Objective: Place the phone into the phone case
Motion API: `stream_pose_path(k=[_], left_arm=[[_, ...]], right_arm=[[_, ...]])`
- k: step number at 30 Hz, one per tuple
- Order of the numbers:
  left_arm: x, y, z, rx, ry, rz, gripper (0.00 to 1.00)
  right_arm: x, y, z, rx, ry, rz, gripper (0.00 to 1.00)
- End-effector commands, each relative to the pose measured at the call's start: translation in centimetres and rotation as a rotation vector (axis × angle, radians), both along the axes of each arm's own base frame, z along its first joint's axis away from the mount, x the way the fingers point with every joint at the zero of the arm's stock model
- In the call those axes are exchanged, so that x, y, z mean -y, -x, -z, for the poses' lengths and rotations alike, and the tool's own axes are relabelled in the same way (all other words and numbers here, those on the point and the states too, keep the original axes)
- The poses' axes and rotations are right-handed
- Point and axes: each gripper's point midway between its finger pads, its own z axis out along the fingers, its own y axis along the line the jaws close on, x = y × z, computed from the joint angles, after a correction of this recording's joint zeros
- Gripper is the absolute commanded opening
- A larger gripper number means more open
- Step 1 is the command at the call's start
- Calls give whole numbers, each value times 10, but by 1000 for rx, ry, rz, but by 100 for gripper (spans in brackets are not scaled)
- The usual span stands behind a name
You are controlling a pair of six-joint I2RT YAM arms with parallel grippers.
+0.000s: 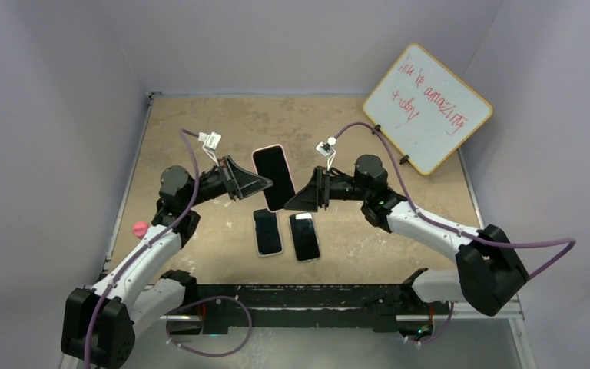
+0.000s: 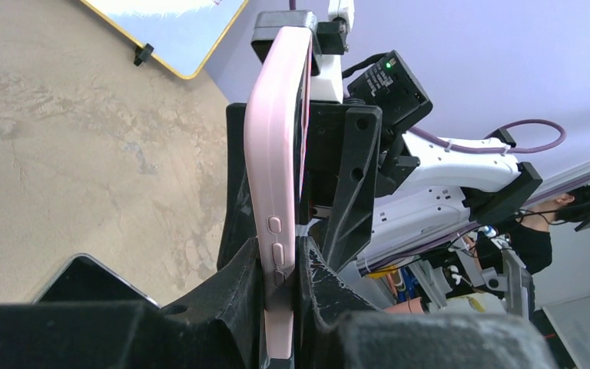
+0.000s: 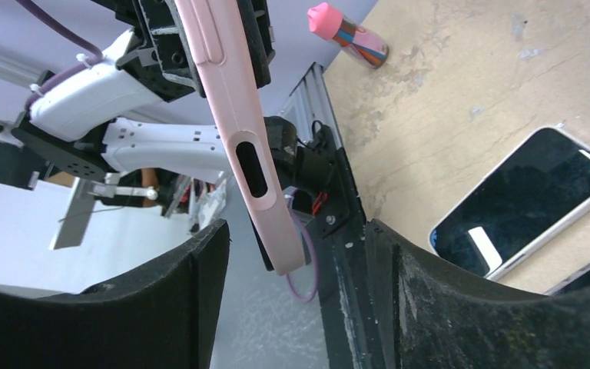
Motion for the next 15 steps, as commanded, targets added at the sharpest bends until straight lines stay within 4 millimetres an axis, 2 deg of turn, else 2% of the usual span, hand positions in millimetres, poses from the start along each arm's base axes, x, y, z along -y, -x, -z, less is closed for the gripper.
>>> stream_pose_path(k=[1, 3, 5, 9, 10, 15], left_arm=[[-2, -3, -21, 90, 52, -23, 0], [-2, -5, -15, 86, 39, -30, 0], [-2, -9, -8, 79, 13, -37, 0], [-4, -20, 12, 74, -81, -75, 0], [-6, -24, 20, 66, -117, -97, 0], [-13, -34, 36, 69, -221, -148, 0]], right_arm=[[-3, 6, -18, 14, -83, -33, 62], [-3, 3, -17, 4, -79, -12, 52], [-3, 0, -16, -9, -76, 7, 39], [-5, -7, -11, -104, -52, 50, 4], [-6, -7, -9, -137, -46, 53, 0], [-8, -13, -5, -234, -50, 88, 0]])
